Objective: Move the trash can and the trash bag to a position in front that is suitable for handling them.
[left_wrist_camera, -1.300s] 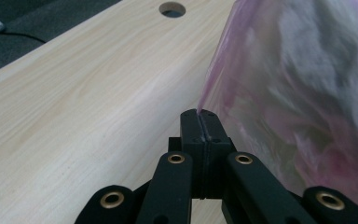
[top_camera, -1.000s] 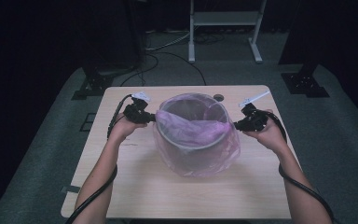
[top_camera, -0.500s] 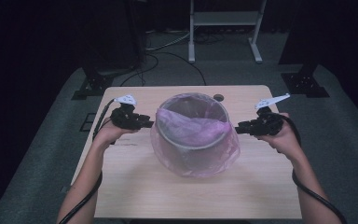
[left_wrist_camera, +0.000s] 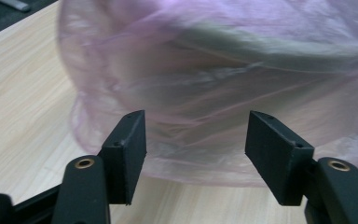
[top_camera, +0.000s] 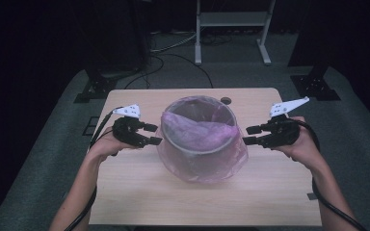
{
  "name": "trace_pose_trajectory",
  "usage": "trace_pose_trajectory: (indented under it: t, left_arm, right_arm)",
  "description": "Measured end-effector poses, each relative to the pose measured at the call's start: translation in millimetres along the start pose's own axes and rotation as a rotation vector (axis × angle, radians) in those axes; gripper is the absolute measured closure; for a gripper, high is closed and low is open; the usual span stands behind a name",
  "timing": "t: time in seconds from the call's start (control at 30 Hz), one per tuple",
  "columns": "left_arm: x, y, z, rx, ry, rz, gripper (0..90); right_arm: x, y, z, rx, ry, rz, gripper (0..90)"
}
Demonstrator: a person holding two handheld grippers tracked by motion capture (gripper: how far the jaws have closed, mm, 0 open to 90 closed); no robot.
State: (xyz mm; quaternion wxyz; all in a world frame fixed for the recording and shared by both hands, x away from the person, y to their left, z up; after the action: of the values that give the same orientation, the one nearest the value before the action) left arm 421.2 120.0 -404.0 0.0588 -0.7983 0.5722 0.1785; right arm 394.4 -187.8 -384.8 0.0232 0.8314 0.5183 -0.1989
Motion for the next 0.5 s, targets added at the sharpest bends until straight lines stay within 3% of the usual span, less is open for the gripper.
trace_pose_trajectory:
  t: [0.27,0.5]
  left_arm:
    - [7.8,20.5,2.3,0.026,-0.010,0.061,26.8]
    - [22.7,34.1,8.0,0.061,-0.030,0.051,20.3]
  right_arm:
    - [12.6,-20.0,8.2,-0.029,-0.006,-0.050,41.7]
    - [25.2,-25.9,15.4,-0.060,-0.010,-0.027,41.1]
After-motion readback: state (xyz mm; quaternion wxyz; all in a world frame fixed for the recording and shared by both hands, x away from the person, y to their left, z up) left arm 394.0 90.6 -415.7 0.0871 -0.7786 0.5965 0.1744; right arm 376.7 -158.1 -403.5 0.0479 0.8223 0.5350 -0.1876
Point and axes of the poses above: each handheld gripper's, and its own axes: x roughly forward along the jaws, z roughly out of its underside, y roughly to its right, the point moved 10 cm from there along x, roughly forward along the jaws, and after that the axes turned 15 degrees about y, right-handed, at the moved point
